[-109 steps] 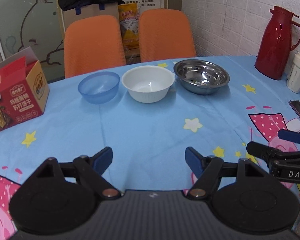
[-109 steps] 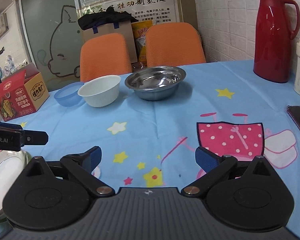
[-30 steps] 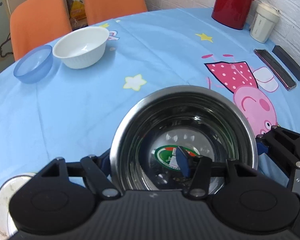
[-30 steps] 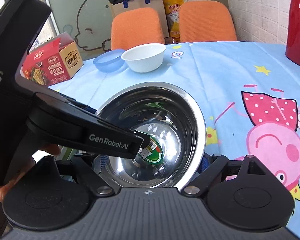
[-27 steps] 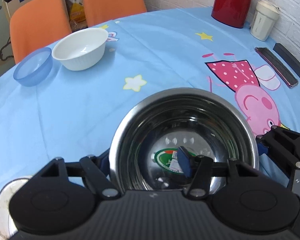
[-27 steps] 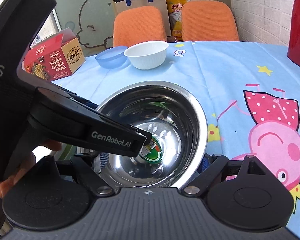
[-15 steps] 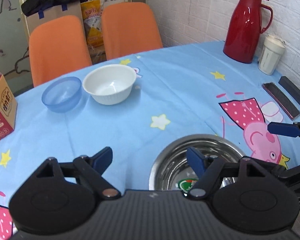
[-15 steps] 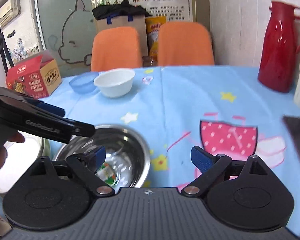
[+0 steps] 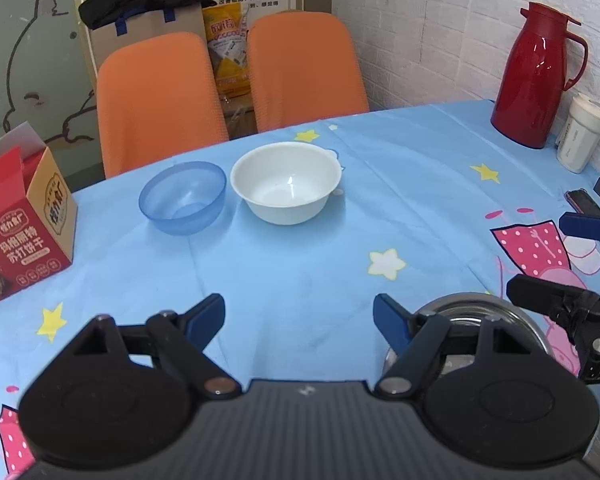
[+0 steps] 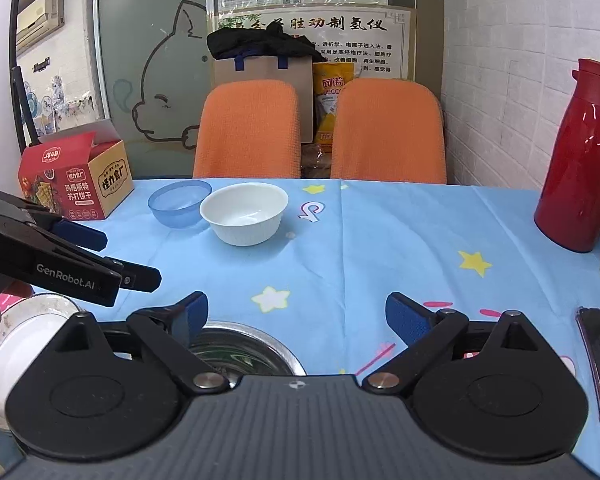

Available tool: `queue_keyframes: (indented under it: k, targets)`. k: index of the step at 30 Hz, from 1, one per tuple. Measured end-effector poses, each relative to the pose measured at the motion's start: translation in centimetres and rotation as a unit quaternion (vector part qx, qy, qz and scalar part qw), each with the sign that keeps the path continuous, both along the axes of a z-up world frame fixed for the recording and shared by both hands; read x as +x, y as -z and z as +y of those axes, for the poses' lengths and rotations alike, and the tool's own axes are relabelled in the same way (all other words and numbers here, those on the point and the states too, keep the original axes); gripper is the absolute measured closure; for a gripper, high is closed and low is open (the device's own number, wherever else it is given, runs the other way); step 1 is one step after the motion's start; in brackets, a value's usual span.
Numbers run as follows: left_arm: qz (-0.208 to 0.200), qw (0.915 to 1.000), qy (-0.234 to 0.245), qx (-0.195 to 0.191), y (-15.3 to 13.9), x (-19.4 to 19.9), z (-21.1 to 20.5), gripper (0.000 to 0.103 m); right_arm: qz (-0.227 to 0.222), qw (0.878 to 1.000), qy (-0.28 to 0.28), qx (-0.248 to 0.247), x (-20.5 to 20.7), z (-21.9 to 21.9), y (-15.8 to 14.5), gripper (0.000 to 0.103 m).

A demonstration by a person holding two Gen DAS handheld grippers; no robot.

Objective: Organize plates and bowls
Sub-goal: 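Reach the left tool to the white bowl and grasp its rim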

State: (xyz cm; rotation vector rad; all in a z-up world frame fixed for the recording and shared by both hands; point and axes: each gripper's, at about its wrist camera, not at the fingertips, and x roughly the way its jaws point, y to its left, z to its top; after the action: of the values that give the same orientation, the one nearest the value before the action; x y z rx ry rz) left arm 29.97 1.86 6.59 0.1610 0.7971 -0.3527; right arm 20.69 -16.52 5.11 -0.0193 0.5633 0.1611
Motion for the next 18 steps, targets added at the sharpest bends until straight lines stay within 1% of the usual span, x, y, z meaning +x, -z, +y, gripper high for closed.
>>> queue_keyframes:
  k: [5,9,14,16,18]
  targets:
    - [0.01,0.9999,-0.01,0.001,0.6,1.9,0.9,0.027,0.004,1.0,-0.018,-0.009,1.9,0.5,0.1,0.0]
    - [0.004,0.9998,-0.02,0.001,0.1,4.6,1.4,0.027,0.011,0.999,-0.034,-0.018,4.2,0.9,0.1,0.0]
    - [-0.007,0.9996,-0.016,-0.024,-1.7,10.4,1.0,0.027,0.021,0.998,-0.058,-0.023,8.2,1.4,0.0,0.0]
    - [-0.002,0.9996,-0.004,-0.029,-2.1,13.5,0.0,0.027,0.028,0.997,-0.066,-0.024,10.2,1.5,0.1,0.0]
    - [0.014,0.9994,0.01,-0.031,-1.8,16.5,-0.9,0.027,0.038,0.997,-0.068,-0.017,12.3,1.5,0.3,0.0]
